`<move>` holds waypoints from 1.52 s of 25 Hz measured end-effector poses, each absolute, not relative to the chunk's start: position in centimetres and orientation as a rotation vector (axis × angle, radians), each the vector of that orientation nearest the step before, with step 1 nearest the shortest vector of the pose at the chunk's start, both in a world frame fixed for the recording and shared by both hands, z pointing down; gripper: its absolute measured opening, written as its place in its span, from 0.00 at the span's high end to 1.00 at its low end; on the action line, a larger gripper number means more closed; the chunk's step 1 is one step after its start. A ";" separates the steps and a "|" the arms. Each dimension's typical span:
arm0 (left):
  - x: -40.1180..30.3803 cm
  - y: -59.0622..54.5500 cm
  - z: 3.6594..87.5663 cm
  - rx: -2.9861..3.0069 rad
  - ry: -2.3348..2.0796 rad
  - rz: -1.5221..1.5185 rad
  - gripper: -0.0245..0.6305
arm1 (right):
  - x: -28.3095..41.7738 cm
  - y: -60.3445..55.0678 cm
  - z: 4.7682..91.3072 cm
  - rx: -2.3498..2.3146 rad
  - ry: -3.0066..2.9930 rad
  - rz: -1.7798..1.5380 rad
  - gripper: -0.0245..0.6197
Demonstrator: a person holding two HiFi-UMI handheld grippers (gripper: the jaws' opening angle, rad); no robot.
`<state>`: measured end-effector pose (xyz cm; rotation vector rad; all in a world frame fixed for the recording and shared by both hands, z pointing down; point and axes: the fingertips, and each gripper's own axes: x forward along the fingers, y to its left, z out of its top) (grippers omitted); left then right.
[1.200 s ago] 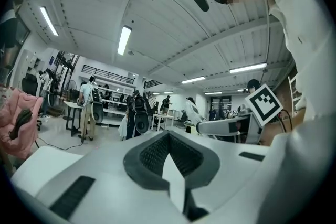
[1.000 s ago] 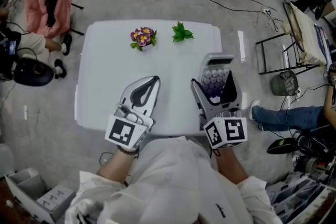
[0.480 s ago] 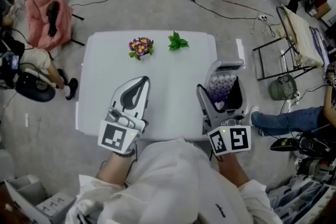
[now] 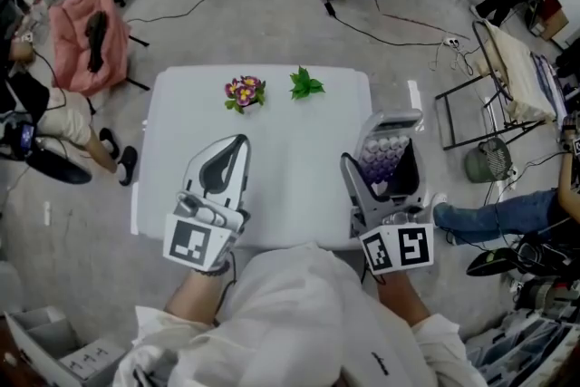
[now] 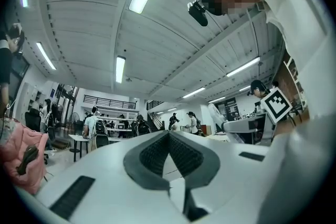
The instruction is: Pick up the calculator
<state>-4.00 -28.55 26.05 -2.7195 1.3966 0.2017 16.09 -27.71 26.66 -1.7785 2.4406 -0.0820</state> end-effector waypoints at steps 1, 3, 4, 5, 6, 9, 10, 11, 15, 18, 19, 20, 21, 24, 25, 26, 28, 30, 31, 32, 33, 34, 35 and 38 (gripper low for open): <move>-4.0 -28.4 25.9 -2.715 1.396 0.201 0.94 | 16.2 -27.6 26.6 -1.777 2.437 -0.079 0.19; -4.0 -28.3 25.7 -2.710 1.395 0.200 0.94 | 16.4 -27.5 26.5 -1.778 2.434 -0.075 0.19; -3.9 -28.2 25.8 -2.710 1.396 0.199 0.94 | 16.5 -27.4 26.5 -1.780 2.433 -0.073 0.19; -3.8 -28.2 25.8 -2.711 1.397 0.198 0.94 | 16.6 -27.4 26.5 -1.782 2.432 -0.072 0.19; -3.8 -28.3 25.8 -2.712 1.396 0.199 0.94 | 16.6 -27.4 26.5 -1.784 2.431 -0.071 0.19; -3.7 -28.3 25.8 -2.714 1.390 0.200 0.94 | 16.8 -27.3 26.6 -1.786 2.425 -0.073 0.19; -3.7 -28.2 25.9 -2.715 1.388 0.199 0.94 | 16.8 -27.3 26.6 -1.788 2.421 -0.073 0.19; -3.7 -28.1 25.9 -2.716 1.385 0.198 0.94 | 16.8 -27.2 26.5 -1.789 2.417 -0.074 0.19; -3.6 -28.1 25.8 -2.723 1.384 0.197 0.94 | 16.9 -27.2 26.4 -1.789 2.409 -0.079 0.19; -3.4 -28.2 25.8 -2.724 1.383 0.198 0.94 | 17.1 -27.2 26.4 -1.793 2.406 -0.081 0.19; -3.4 -28.2 25.7 -2.723 1.383 0.200 0.94 | 17.2 -27.2 26.3 -1.795 2.404 -0.081 0.19; -3.3 -28.2 25.7 -2.723 1.383 0.200 0.94 | 17.3 -27.3 26.3 -1.796 2.402 -0.081 0.19; -3.4 -28.3 25.7 -2.724 1.382 0.199 0.94 | 17.3 -27.3 26.3 -1.798 2.398 -0.081 0.19; -3.4 -28.4 25.8 -2.724 1.380 0.198 0.94 | 17.3 -27.4 26.2 -1.797 2.391 -0.078 0.19; -3.4 -28.4 25.8 -2.725 1.381 0.198 0.94 | 17.3 -27.4 26.2 -1.798 2.391 -0.077 0.19; -3.4 -28.4 25.9 -2.725 1.380 0.199 0.94 | 17.3 -27.4 26.2 -1.798 2.391 -0.077 0.19; -3.4 -28.4 25.9 -2.727 1.380 0.198 0.94 | 17.3 -27.4 26.2 -1.802 2.391 -0.078 0.19; -3.4 -28.4 25.8 -2.728 1.381 0.198 0.94 | 17.3 -27.5 26.2 -1.805 2.392 -0.078 0.19; -3.4 -28.4 25.8 -2.729 1.381 0.198 0.94 | 17.3 -27.5 26.2 -1.806 2.393 -0.079 0.19; -3.4 -28.4 25.7 -2.729 1.381 0.198 0.94 | 17.2 -27.5 26.2 -1.806 2.393 -0.079 0.19; -3.4 -28.4 25.7 -2.730 1.380 0.198 0.94 | 17.2 -27.4 26.2 -1.806 2.394 -0.080 0.19; -3.4 -28.4 25.7 -2.730 1.379 0.199 0.94 | 17.2 -27.4 26.2 -1.807 2.396 -0.080 0.19; -3.4 -28.4 25.8 -2.730 1.379 0.199 0.94 | 17.2 -27.4 26.3 -1.808 2.398 -0.080 0.19; -3.4 -28.5 25.9 -2.732 1.379 0.203 0.94 | 17.1 -27.6 26.4 -1.813 2.402 -0.080 0.19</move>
